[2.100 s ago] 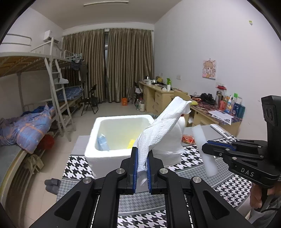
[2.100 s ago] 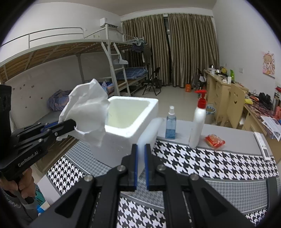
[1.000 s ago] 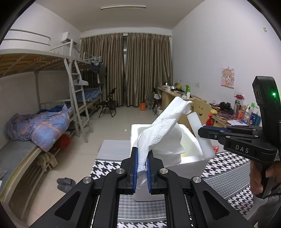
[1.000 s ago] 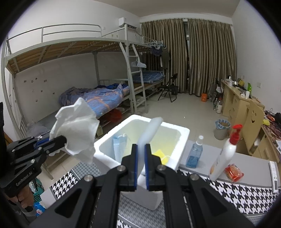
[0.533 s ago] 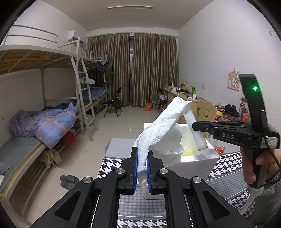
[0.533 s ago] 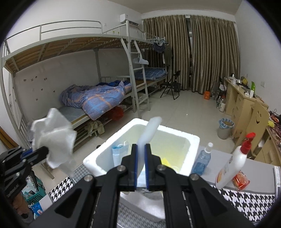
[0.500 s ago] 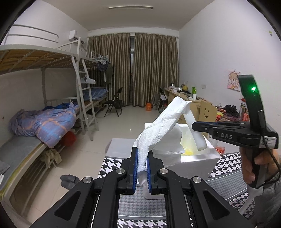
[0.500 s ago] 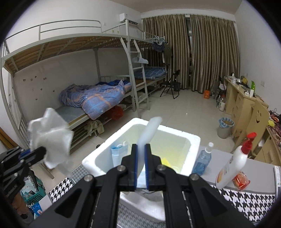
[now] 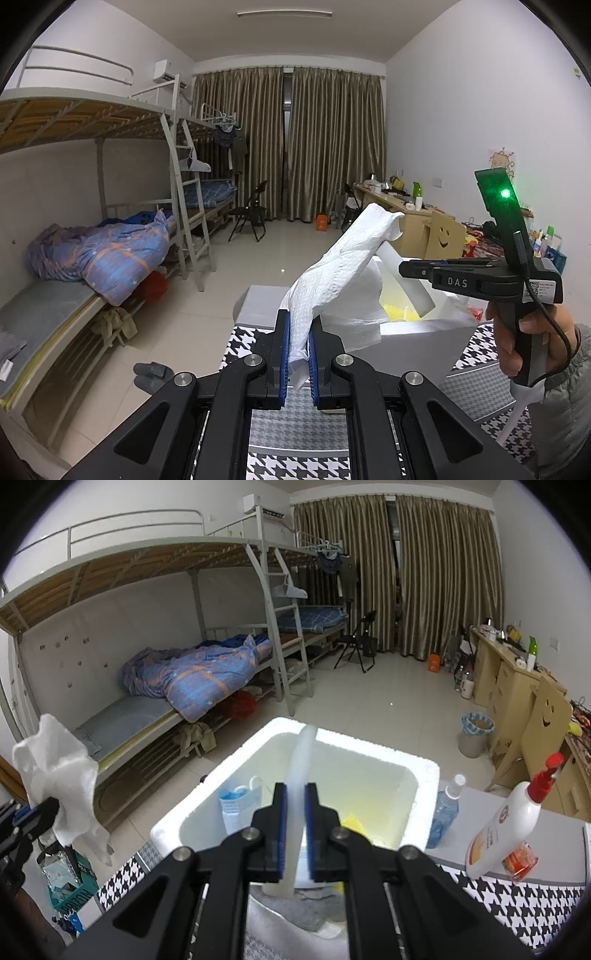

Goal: Organize soft objects
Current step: 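Lower the foam stick into the foam box with the right tool while the left tool holds the tissue above, then open the right tool to release the foam stick into the box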

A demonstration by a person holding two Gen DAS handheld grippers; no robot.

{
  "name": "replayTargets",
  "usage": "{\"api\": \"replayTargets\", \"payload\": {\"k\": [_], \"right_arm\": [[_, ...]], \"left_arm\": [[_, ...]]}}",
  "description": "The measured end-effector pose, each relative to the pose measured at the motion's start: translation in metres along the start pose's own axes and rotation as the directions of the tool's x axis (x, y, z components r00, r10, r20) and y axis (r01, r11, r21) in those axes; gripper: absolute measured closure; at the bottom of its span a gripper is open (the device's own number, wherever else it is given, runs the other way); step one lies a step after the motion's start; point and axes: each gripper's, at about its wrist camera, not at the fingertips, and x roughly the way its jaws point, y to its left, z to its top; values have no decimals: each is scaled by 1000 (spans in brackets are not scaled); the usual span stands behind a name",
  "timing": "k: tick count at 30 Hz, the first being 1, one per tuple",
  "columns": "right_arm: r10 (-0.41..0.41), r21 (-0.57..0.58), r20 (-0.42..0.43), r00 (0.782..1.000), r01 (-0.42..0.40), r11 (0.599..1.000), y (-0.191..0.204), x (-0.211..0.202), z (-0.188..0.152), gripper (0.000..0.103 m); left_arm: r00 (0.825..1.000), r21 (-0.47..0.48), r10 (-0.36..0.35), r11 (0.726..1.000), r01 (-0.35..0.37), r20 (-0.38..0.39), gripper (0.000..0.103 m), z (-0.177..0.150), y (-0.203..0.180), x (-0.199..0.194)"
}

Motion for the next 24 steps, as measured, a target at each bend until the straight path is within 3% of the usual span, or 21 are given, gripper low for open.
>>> {"api": "replayTargets", "payload": {"k": [3, 4, 6, 7, 8, 24], "right_arm": [[-22, -7, -11, 1000, 21, 1000, 1, 4, 1, 86], [-27, -5, -13, 1000, 27, 1000, 1, 4, 0, 80], [-33, -6, -17, 999, 33, 999, 0, 4, -1, 57], [-38, -4, -9, 999, 38, 999, 0, 2, -2, 40], [-46, -4, 5, 999, 46, 999, 1, -2, -3, 31], [-58, 12, 67, 996, 58, 998, 0, -31, -10, 16]], "left_arm": [[1000, -2, 1, 1000, -1, 0, 94, 0, 1, 0], [1000, -4, 1, 1000, -1, 0, 94, 0, 1, 0], [1000, -7, 2, 1000, -2, -4, 94, 0, 1, 2], [1000, -9, 1, 1000, -1, -5, 94, 0, 3, 2], [1000, -12, 0, 1000, 0, -6, 94, 0, 3, 2], [1000, -3, -3, 1000, 2, -22, 94, 6, 0, 14]]}}
